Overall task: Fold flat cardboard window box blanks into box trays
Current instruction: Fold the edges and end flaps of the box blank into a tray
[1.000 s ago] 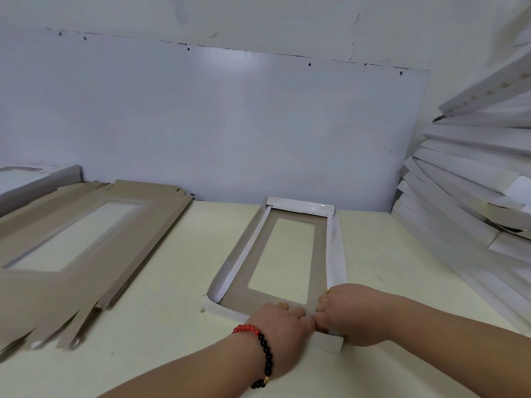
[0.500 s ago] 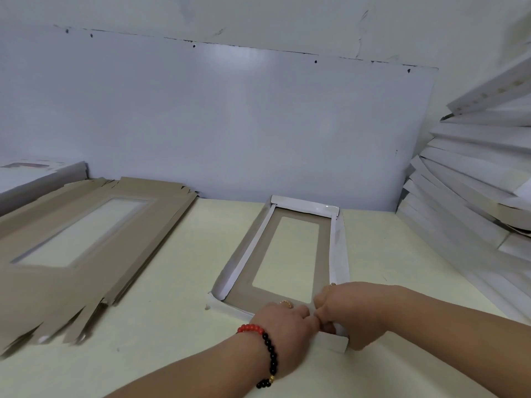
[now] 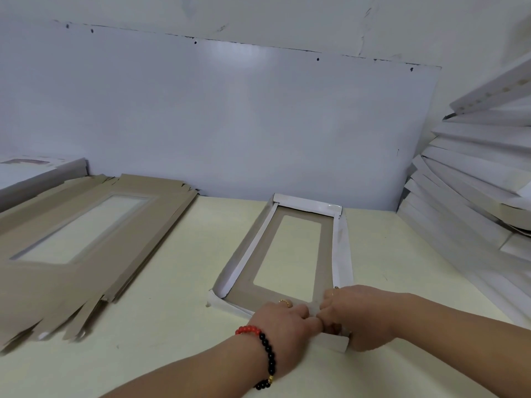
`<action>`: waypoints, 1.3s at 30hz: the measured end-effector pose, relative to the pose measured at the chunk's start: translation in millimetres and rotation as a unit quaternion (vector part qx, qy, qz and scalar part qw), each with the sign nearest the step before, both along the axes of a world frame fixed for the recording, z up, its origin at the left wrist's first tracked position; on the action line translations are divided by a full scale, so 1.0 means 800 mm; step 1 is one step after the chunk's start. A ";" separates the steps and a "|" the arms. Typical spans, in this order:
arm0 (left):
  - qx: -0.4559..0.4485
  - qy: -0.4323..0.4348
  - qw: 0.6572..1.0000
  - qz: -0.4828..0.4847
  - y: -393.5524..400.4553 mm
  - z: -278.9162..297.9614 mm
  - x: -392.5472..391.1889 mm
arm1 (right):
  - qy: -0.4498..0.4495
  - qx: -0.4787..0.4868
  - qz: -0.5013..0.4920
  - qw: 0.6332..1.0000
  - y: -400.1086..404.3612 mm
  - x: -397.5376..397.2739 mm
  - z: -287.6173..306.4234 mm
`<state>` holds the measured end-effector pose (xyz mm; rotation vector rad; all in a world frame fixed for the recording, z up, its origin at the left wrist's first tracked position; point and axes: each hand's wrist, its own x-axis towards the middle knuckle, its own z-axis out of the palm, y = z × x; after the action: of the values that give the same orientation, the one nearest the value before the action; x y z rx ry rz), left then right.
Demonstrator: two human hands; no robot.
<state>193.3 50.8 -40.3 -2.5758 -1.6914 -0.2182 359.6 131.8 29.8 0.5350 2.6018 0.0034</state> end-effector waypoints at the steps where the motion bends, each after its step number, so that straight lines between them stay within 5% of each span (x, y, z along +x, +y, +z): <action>1: -0.001 -0.002 1.000 0.001 0.000 0.000 0.000 | 0.006 -0.008 -0.009 1.000 0.000 0.002 0.000; 17: -0.034 -0.034 0.998 0.037 -0.005 0.007 0.004 | 0.078 -0.215 -0.225 0.947 0.007 0.014 0.012; 25: -0.052 -0.037 0.997 0.053 -0.007 0.009 0.007 | 0.005 -0.099 -0.164 0.982 0.006 -0.013 0.004; 31: -0.060 -0.031 0.996 0.052 -0.010 0.011 0.006 | -0.039 -0.106 -0.178 0.977 0.005 -0.022 0.012; 39: -0.085 -0.024 0.995 0.052 -0.006 0.013 0.005 | 0.071 -0.118 -0.145 0.980 0.007 0.004 0.006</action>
<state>197.2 45.8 -30.0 -2.6074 -1.9345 -0.1387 362.9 137.4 34.3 0.8456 2.5847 -0.4469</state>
